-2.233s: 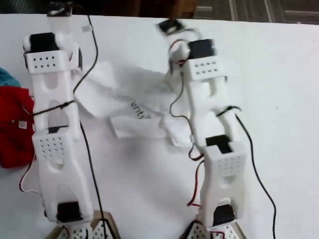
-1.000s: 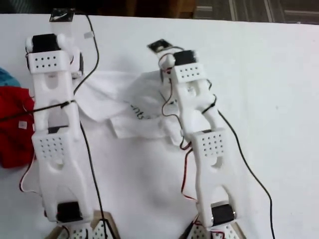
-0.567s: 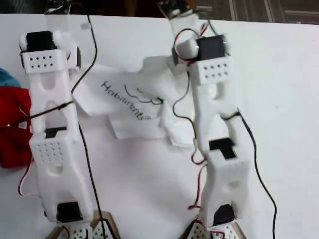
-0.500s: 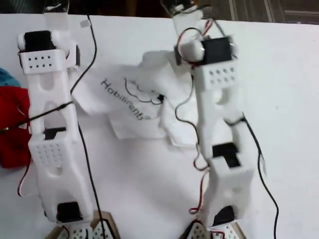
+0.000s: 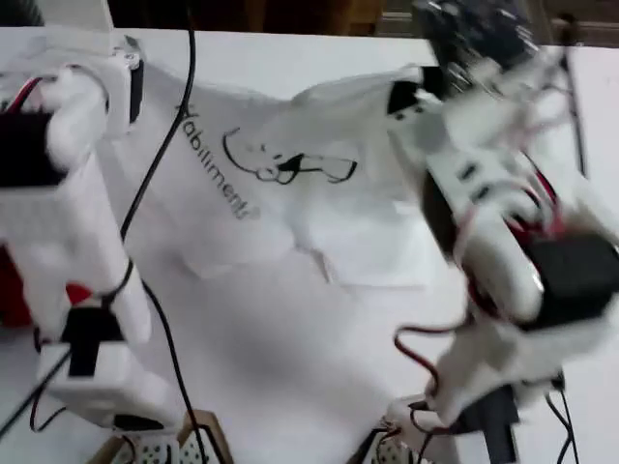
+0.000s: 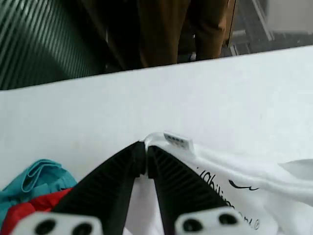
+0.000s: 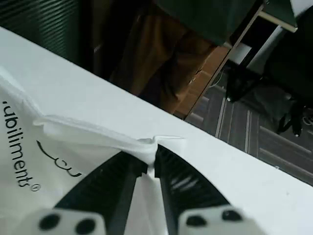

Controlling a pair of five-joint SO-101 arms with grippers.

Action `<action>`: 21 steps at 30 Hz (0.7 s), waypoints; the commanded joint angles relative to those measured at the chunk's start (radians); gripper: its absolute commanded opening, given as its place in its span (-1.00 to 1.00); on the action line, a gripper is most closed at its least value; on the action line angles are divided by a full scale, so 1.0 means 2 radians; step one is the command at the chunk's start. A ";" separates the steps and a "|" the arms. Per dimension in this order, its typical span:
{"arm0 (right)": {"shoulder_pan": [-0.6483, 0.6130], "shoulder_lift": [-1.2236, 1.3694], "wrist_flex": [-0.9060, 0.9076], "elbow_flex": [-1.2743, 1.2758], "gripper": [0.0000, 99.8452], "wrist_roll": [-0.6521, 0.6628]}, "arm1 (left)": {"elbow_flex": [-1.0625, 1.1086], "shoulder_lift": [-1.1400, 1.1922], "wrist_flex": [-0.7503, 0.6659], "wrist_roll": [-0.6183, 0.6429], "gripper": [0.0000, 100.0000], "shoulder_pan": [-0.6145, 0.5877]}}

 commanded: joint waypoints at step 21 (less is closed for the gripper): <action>0.184 -0.264 0.009 0.000 -0.96 0.007 | 0.271 -0.486 0.006 -0.035 -0.95 0.002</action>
